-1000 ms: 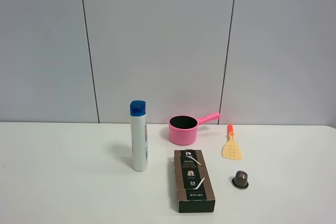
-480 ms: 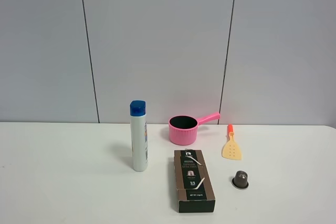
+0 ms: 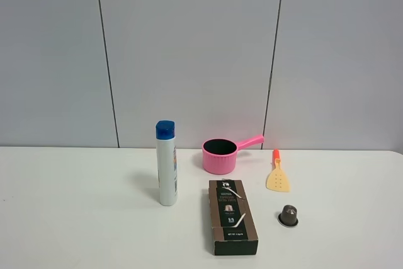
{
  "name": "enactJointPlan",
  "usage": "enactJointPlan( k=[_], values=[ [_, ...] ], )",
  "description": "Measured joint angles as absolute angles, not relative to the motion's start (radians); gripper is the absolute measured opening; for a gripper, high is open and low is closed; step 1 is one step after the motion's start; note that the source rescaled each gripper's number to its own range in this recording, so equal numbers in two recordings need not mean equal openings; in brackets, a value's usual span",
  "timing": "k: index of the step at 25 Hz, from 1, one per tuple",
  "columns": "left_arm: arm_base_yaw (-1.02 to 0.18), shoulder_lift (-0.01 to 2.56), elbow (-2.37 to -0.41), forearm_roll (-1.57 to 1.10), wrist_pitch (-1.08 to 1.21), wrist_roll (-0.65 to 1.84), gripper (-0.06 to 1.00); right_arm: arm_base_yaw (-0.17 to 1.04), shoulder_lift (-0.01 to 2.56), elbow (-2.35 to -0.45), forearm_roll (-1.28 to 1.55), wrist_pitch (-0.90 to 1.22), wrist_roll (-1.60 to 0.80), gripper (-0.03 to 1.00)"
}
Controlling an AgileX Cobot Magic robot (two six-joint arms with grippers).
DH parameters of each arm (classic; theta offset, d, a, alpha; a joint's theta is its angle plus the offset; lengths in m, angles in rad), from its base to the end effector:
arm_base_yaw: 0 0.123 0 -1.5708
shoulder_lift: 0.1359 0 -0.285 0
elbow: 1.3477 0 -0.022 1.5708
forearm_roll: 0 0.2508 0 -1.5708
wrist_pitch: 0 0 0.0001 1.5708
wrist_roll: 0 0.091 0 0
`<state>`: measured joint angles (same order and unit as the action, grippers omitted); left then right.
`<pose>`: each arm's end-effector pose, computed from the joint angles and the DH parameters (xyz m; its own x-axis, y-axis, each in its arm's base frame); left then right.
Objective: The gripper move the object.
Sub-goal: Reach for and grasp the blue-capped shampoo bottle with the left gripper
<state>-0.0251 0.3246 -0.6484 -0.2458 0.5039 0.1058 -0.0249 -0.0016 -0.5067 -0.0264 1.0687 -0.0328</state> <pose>0.0556 -0.0121 0.3627 -0.0952 -0.1071 -0.9897 0.1323 0.9840 -0.1192 -0.0063 -0.0020 0.2785 -0.4571 -0.0341 -0.8888 0.0247 0.9984 -0.0510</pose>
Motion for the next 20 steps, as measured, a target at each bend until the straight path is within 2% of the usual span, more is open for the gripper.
enactJointPlan(
  k=[4,14,20],
  values=[
    [-0.025,0.497,-0.648,-0.337,0.370,0.242,1.00,-0.025,-0.002,-0.507,-0.026,1.069,-0.033,1.00],
    [-0.025,0.922,-0.649,-0.538,0.277,0.406,1.00,-0.025,-0.002,-0.507,-0.026,1.069,-0.033,1.00],
    [-0.137,1.028,-0.649,-0.530,0.259,0.423,1.00,-0.025,-0.002,-0.507,-0.026,1.069,-0.033,1.00]
  ],
)
